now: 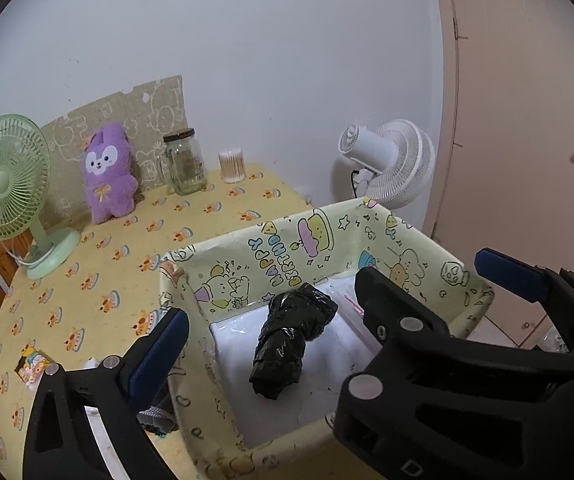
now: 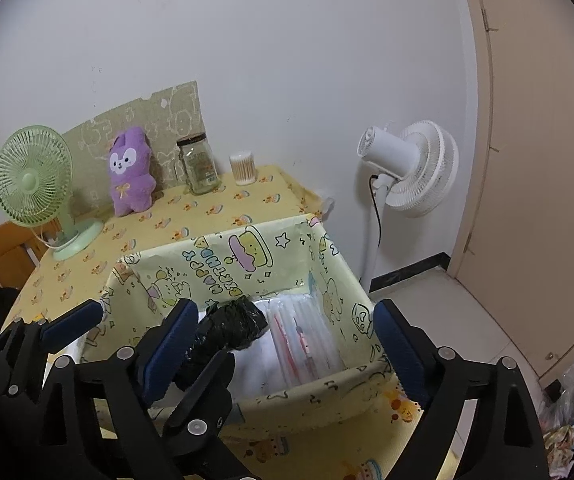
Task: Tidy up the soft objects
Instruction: 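Open the left tool over the box while the right tool releases the pen bag, then move both open tools back toward the remaining items on the table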
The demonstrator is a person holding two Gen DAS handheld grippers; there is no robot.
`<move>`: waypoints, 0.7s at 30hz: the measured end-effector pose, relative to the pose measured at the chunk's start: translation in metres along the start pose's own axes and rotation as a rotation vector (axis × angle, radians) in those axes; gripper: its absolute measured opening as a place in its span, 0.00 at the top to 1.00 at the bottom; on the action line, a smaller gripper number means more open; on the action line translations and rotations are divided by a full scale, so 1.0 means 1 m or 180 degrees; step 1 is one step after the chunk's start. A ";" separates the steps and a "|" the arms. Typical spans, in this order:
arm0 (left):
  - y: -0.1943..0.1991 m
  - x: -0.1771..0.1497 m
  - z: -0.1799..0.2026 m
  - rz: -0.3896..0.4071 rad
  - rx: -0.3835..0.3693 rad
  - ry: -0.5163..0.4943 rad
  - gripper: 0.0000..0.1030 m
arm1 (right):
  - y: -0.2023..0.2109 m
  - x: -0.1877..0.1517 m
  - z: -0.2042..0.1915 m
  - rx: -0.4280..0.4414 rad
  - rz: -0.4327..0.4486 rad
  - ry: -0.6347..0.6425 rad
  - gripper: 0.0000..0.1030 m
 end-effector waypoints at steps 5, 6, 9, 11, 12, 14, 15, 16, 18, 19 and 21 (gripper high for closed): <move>0.013 -0.001 -0.001 0.0058 0.0001 0.0019 0.00 | 0.012 0.001 -0.003 -0.0018 0.0049 0.0018 0.08; 0.016 -0.002 -0.002 0.0074 0.0000 0.0023 0.00 | 0.014 0.001 -0.004 -0.0025 0.0064 0.0023 0.07; 0.024 -0.002 -0.003 0.0113 -0.0005 0.0029 0.00 | 0.022 0.001 -0.007 -0.0049 0.0116 0.0040 0.06; 0.029 -0.002 -0.003 0.0128 -0.0015 0.0030 0.00 | 0.028 0.002 -0.010 -0.0064 0.0158 0.0065 0.06; 0.031 -0.003 -0.004 0.0140 -0.0016 0.0035 0.00 | 0.031 0.002 -0.011 -0.0073 0.0183 0.0074 0.06; 0.037 -0.003 -0.005 0.0167 -0.0017 0.0037 0.00 | 0.037 0.002 -0.013 -0.0088 0.0227 0.0083 0.06; 0.040 -0.003 -0.006 0.0185 -0.0010 0.0039 0.00 | 0.040 0.002 -0.014 -0.0090 0.0249 0.0090 0.06; 0.044 -0.003 -0.007 0.0201 0.0002 0.0040 0.00 | 0.043 0.002 -0.015 -0.0092 0.0267 0.0096 0.06; 0.049 -0.003 -0.009 0.0226 0.0016 0.0047 0.00 | 0.047 0.002 -0.018 -0.0090 0.0291 0.0106 0.06; 0.052 -0.004 -0.010 0.0238 0.0025 0.0053 0.00 | 0.050 0.002 -0.019 -0.0077 0.0302 0.0112 0.06; 0.057 -0.005 -0.013 0.0266 0.0048 0.0063 0.00 | 0.054 0.002 -0.023 -0.0051 0.0327 0.0115 0.06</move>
Point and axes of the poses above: each gripper's, at about its wrist camera, not at the fingertips, and y roughly against the way its jaws point, z to its right, x to its top, the point moved 1 cm from there along -y, roughly the way its jaws point, and after that the axes turned 11 degrees about y, right-handed, at the moved point
